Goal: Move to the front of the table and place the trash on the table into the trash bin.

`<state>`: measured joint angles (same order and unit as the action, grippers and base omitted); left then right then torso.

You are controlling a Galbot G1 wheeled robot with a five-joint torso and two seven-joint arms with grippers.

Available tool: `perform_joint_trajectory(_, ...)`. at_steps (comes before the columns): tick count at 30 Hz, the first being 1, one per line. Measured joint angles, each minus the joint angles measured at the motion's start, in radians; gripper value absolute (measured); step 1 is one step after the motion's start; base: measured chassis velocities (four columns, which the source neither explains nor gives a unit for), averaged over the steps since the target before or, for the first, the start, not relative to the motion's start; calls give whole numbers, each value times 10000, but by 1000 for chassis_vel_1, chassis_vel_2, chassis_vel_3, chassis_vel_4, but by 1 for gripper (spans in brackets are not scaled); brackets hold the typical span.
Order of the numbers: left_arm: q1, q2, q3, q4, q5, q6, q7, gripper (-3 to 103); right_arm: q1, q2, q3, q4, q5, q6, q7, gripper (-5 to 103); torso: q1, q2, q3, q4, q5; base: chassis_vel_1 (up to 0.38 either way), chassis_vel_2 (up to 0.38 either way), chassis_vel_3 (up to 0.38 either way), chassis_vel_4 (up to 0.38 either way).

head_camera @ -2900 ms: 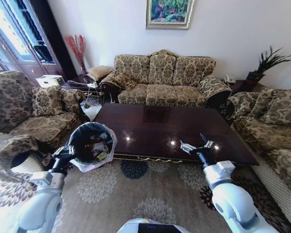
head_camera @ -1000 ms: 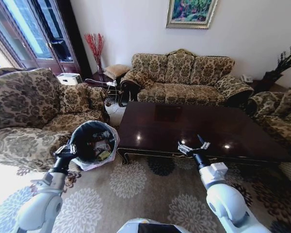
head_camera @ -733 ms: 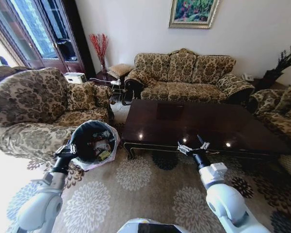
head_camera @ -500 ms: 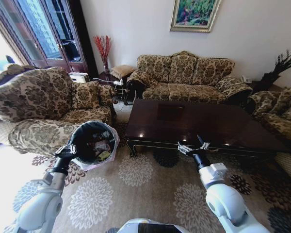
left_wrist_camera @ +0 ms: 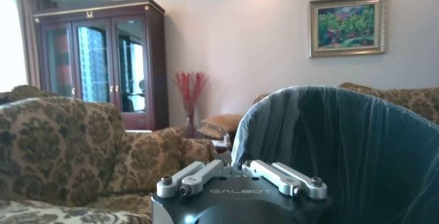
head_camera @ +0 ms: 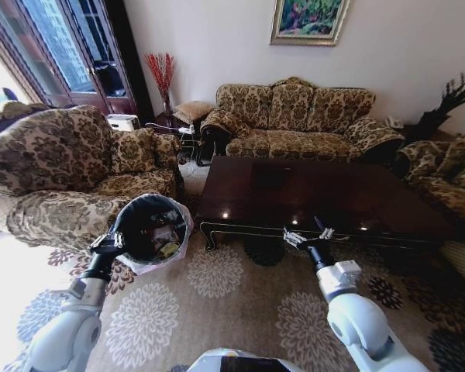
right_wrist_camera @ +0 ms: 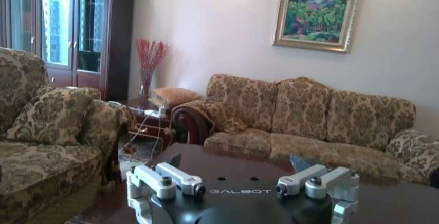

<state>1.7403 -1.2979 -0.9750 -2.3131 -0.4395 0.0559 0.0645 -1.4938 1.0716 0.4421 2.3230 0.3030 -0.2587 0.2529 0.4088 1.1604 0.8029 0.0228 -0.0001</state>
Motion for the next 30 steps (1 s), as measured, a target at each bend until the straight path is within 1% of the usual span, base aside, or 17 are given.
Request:
perform_joint_trajectory(1, 0, 0, 0, 0, 0, 0, 0, 3, 0, 0, 0, 0, 0, 0, 0, 100, 0, 0, 0, 0, 0, 0, 0, 0, 0)
perform_joint_trajectory(4, 105, 130, -33, 181, -505, 64, 647, 3, -27, 41, -1, -14, -36, 42, -4, 100, -97, -235, -116, -1, 0, 0, 0, 0, 0)
perform_joint_trajectory(5, 105, 130, -33, 181, -505, 64, 647, 3, -27, 41, -1, -14, -36, 42, -4, 100, -97, -235, -116, -1, 0, 0, 0, 0, 0)
perform_joint_trajectory(6, 129, 195, -37, 306, -543, 71, 844, 3, -50, 77, -4, -14, -67, 57, -15, 100, -132, -314, -160, -3, 1, 0, 0, 0, 0)
perform_joint_trajectory(8, 195, 261, 30, 447, -547, 94, 982, 3, -109, 153, -7, -14, -132, 95, -63, 100, -192, -448, -235, -2, 1, 0, 0, 0, 0)
perform_joint_trajectory(10, 204, 264, 76, 498, -507, 97, 1001, 3, -146, 203, 3, 0, -168, 111, -92, 100, -225, -512, -271, -2, 0, 0, 0, 0, 0)
perform_joint_trajectory(13, 222, 196, 213, 667, -164, 141, 999, 3, -358, 336, 177, 317, -228, 169, -275, 100, -329, -726, -392, 0, 0, 0, 0, 0, 0)
perform_joint_trajectory(17, 232, 161, 288, 783, 55, 228, 982, 3, -528, 399, 366, 628, -236, 179, -356, 100, -395, -879, -471, 0, -1, 0, 0, 0, 0)
perform_joint_trajectory(20, 196, 199, 286, 871, 162, 382, 928, 3, -976, 469, 952, 1250, -156, 39, -390, 100, -490, -1103, -595, 3, 2, 0, 0, 0, 0)
perform_joint_trajectory(21, 196, 199, 286, 871, 162, 382, 928, 3, -976, 469, 952, 1250, -156, 39, -390, 100, -490, -1103, -595, 3, 2, 0, 0, 0, 0)
perform_joint_trajectory(23, 160, 237, 260, 900, 159, 405, 897, 3, -1670, 470, 1760, 1525, 137, 120, -594, 100, -547, -1224, -662, 0, 0, 0, 0, 0, 0)
perform_joint_trajectory(24, 148, 251, 252, 912, 151, 407, 878, 3, -2182, 484, 2562, 1532, 417, 309, -993, 100, -585, -1295, -700, -2, 1, 0, 0, 0, 0)
perform_joint_trajectory(25, 148, 251, 252, 912, 151, 407, 878, 3, -2182, 484, 2562, 1532, 417, 309, -993, 100, -585, -1295, -700, -2, 1, 0, 0, 0, 0)
perform_joint_trajectory(26, 137, 261, 253, 934, 142, 407, 871, 3, -2671, 507, 3512, 1391, 744, 649, -1553, 100, -619, -1367, -739, -3, -2, 0, 0, 0, 0)
perform_joint_trajectory(28, 113, 287, 273, 1003, 129, 405, 865, 3, -3244, 550, 4851, 825, 1139, 1468, -2471, 100, -670, -1478, -802, -5, 0, 0, 0, 0, 0)
perform_joint_trajectory(29, 77, 316, 316, 1070, 125, 402, 863, 3, -3403, 593, 5333, 441, 1277, 1939, -2847, 100, -704, -1554, -842, -2, 2, 0, 0, 0, 0)
perform_joint_trajectory(30, 77, 316, 316, 1070, 125, 402, 863, 3, -3403, 593, 5333, 441, 1277, 1939, -2847, 100, -704, -1554, -842, -2, 2, 0, 0, 0, 0)
